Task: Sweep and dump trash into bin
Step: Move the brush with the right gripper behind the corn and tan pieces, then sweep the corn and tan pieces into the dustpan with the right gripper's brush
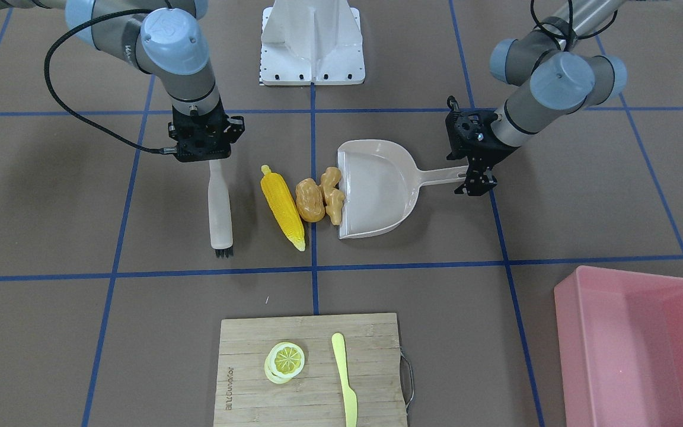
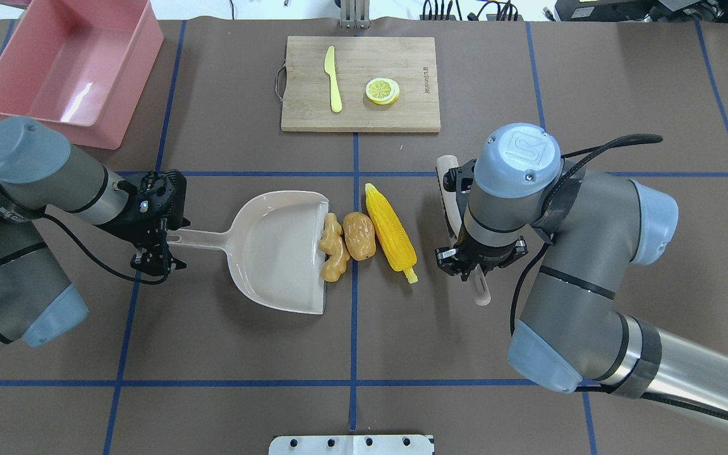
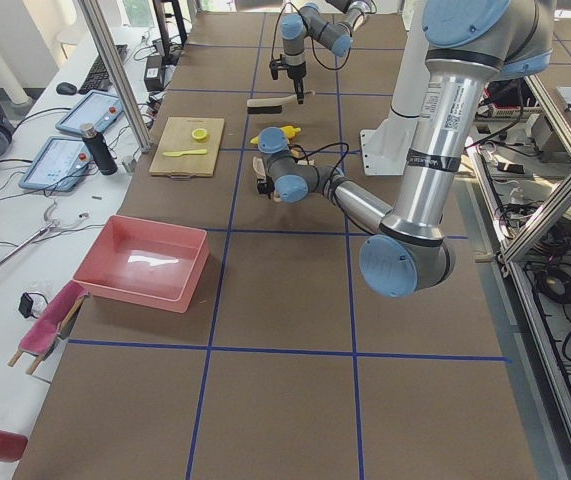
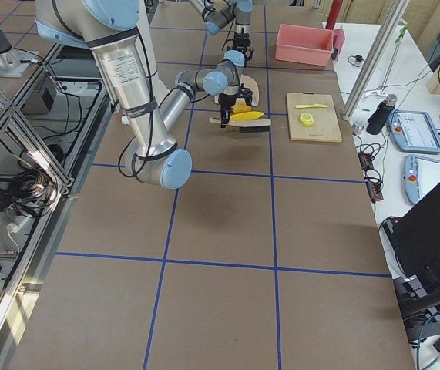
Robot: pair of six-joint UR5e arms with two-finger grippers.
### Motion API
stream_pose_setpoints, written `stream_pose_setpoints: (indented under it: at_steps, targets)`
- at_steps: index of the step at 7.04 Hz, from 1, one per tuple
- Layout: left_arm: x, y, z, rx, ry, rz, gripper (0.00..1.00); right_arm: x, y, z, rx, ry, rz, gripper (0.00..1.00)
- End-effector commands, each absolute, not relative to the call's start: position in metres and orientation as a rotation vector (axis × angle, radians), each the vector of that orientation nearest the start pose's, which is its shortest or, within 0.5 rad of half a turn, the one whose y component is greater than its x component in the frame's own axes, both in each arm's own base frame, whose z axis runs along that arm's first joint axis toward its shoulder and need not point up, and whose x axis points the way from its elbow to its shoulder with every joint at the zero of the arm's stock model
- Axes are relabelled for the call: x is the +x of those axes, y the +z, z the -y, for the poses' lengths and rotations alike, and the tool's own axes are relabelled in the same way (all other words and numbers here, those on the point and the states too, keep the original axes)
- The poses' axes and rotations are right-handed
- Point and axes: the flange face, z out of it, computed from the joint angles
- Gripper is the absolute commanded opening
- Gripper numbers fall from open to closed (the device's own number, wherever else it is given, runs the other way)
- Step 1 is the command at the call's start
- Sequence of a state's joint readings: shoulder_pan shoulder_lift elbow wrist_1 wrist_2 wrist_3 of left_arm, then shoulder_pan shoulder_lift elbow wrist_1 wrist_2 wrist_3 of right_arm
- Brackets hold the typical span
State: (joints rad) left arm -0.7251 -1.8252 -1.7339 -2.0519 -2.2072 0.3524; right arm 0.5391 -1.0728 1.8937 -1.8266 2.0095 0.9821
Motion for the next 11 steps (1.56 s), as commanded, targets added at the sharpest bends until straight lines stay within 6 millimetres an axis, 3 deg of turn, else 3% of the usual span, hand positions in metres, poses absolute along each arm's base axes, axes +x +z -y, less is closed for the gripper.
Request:
stream_pose_setpoints:
  at_steps: [1,2,4,8,10,11]
  targets:
    - [0.394,0.383,0.448,0.784,1.399,-0.841,0.75,-0.500,0.274,0.357,-0.060,-0.212,0.671,0.00]
    - [0.394,0.384,0.450,0.780,1.476,-0.801,0.76,-0.514,0.275,0.356,-0.058,-0.215,0.659,0.00]
    - [0.399,0.378,0.456,0.776,1.585,-0.752,0.96,-0.555,0.262,0.372,-0.057,-0.188,0.687,0.00]
    - [0.400,0.379,0.457,0.728,1.572,-0.761,0.97,-0.616,0.201,0.399,-0.074,-0.142,0.763,0.00]
    - [0.399,0.376,0.458,0.718,1.569,-0.764,0.73,-0.639,0.166,0.401,-0.086,-0.136,0.819,0.00]
    - [0.399,0.375,0.458,0.719,1.570,-0.767,0.56,-0.645,0.155,0.394,-0.091,-0.157,0.856,0.00]
